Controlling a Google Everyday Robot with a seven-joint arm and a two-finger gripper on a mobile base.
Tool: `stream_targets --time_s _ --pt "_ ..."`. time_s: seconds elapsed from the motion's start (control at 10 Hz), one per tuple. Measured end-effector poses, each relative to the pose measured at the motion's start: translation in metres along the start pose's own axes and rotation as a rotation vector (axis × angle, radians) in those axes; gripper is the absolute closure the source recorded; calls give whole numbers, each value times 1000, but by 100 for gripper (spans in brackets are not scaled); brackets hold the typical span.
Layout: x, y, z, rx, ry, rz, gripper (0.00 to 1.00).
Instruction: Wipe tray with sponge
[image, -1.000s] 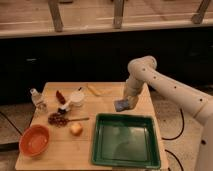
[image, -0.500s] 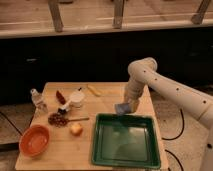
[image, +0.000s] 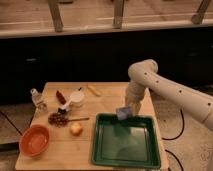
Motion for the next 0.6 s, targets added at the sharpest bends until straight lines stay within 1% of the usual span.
stream_targets --time_s 0.1,0.4,0.6 --pt "-2 7 1 -13 1 2 95" --pt "-10 19 5 -33 0 0 95" --pt "-14 29 11 -45 3 6 95"
